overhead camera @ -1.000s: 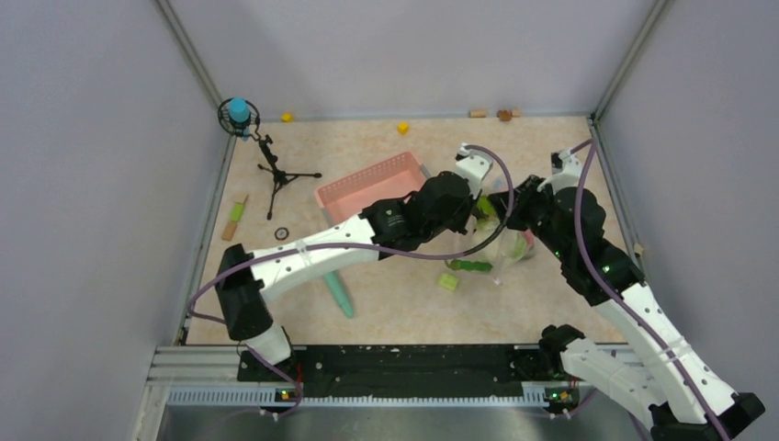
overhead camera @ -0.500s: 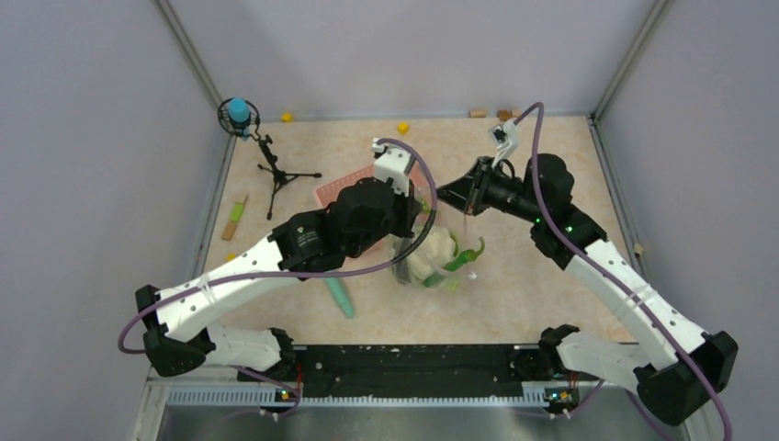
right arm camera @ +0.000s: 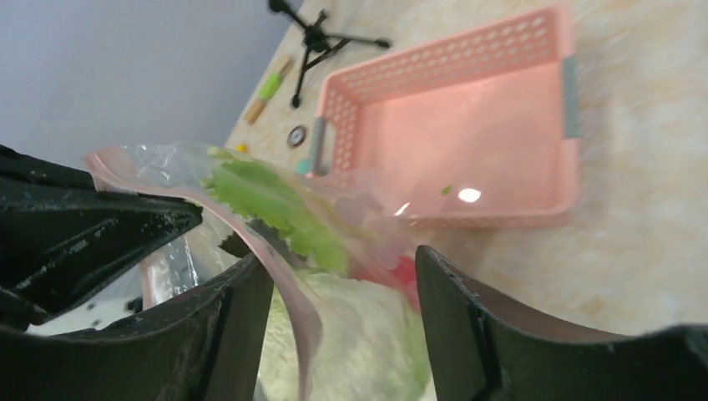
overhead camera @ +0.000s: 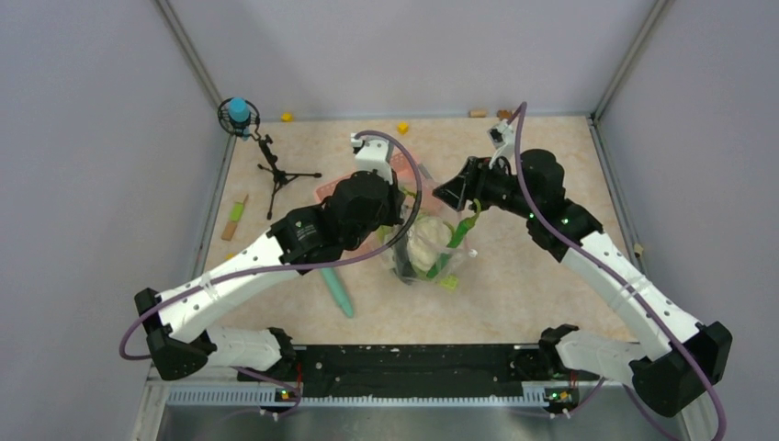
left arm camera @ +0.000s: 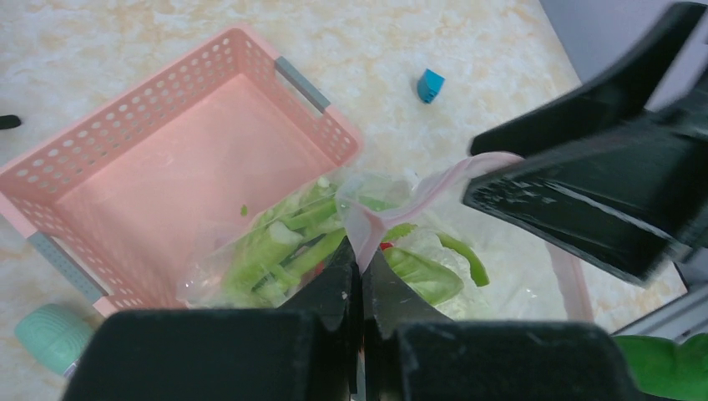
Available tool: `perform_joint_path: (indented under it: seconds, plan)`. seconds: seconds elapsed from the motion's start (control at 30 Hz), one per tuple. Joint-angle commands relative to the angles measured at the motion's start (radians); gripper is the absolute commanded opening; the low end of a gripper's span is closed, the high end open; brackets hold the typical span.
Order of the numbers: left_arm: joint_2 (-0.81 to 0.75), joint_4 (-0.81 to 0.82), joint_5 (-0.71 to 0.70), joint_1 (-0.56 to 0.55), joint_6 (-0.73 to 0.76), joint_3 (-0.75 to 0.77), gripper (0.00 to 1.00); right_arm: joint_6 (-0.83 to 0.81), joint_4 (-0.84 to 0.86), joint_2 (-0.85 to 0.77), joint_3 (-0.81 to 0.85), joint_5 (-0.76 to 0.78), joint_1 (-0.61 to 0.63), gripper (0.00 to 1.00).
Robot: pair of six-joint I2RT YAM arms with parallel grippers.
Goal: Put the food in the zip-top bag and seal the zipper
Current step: Adjust the zipper food storage bag at the center of the board, then adjust the fake vegetable in the zipper food storage bag.
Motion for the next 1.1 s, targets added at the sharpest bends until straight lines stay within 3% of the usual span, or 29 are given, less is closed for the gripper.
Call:
perform_joint_path:
  seconds: [0.0,0.13,0.3,0.37,0.43,0.57,0.7,0.9,1.0,1.07]
  plan:
    - [0.040,0.044,0.039,0.099,-0.022,0.055,0.00,-0.111,-0.037,-0.089,0.092,0.225,-0.011,0.69]
    - [0.042,0.080,0.109,0.159,-0.010,0.037,0.00,-0.159,-0.039,-0.158,0.106,0.339,-0.010,0.77]
    - [0.019,0.097,0.082,0.170,0.019,0.021,0.00,-0.200,-0.051,-0.255,0.112,0.622,-0.011,0.81]
    - [0.017,0.097,0.077,0.174,0.026,0.019,0.00,-0.216,-0.003,-0.302,0.088,0.649,-0.011,0.81]
    - [0.018,0.097,0.079,0.182,0.029,0.017,0.00,-0.220,0.058,-0.343,0.057,0.575,-0.010,0.81]
    - [0.015,0.123,0.087,0.193,0.034,-0.003,0.00,-0.204,0.121,-0.371,-0.014,0.205,-0.011,0.80]
    - [0.012,0.117,0.096,0.205,0.030,-0.005,0.00,-0.163,0.187,-0.374,-0.089,-0.036,-0.012,0.77]
    - [0.001,0.119,0.116,0.211,0.036,-0.010,0.00,-0.145,0.246,-0.345,-0.125,-0.069,-0.011,0.69]
    - [-0.003,0.122,0.121,0.211,0.035,-0.009,0.00,-0.146,0.276,-0.302,-0.121,-0.080,-0.010,0.58]
    - [-0.003,0.121,0.123,0.211,0.038,-0.008,0.00,-0.135,0.296,-0.272,-0.112,-0.093,-0.011,0.42]
